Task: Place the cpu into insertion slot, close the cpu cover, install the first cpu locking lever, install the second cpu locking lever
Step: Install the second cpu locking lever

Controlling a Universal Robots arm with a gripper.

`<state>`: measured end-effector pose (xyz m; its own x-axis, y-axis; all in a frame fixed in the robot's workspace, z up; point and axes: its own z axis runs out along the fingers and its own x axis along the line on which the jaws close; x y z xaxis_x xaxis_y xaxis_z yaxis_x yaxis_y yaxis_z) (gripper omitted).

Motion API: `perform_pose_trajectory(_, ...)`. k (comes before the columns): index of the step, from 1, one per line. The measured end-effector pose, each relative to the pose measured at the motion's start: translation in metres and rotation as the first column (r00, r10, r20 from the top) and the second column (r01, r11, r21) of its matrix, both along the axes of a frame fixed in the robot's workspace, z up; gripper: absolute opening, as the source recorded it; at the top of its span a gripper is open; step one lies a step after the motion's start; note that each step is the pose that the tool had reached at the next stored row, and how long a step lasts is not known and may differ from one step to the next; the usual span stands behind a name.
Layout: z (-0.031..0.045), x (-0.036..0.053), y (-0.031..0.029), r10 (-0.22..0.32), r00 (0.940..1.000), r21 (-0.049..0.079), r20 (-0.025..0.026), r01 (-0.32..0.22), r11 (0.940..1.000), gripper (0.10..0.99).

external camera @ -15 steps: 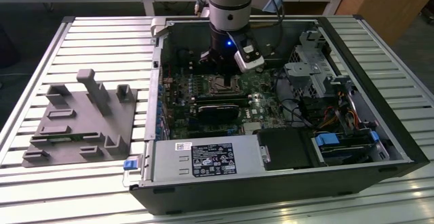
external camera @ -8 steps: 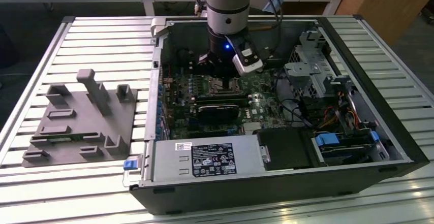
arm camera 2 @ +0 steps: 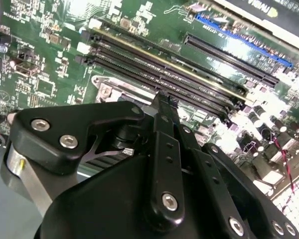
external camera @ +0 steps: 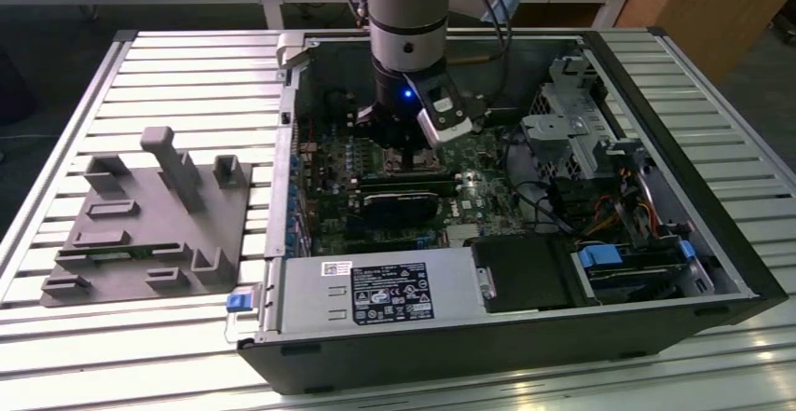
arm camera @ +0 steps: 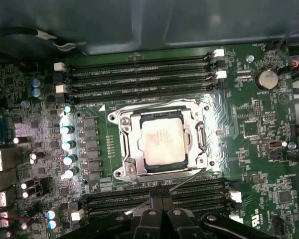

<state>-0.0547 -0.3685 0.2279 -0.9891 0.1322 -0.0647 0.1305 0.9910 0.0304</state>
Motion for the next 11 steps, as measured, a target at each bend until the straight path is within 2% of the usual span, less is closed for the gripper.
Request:
perform_pose_trajectory(6,-0.0030,-0.0022,-0.0030,-0.003,1.0000,0.007,-0.0001,0.003,1.0000,0.106)
perform_pose_trajectory(11,-0.0055,-0.0048,-0.0062,-0.003,1.0000,0.036,-0.0002,0.003,0.9994,0.106)
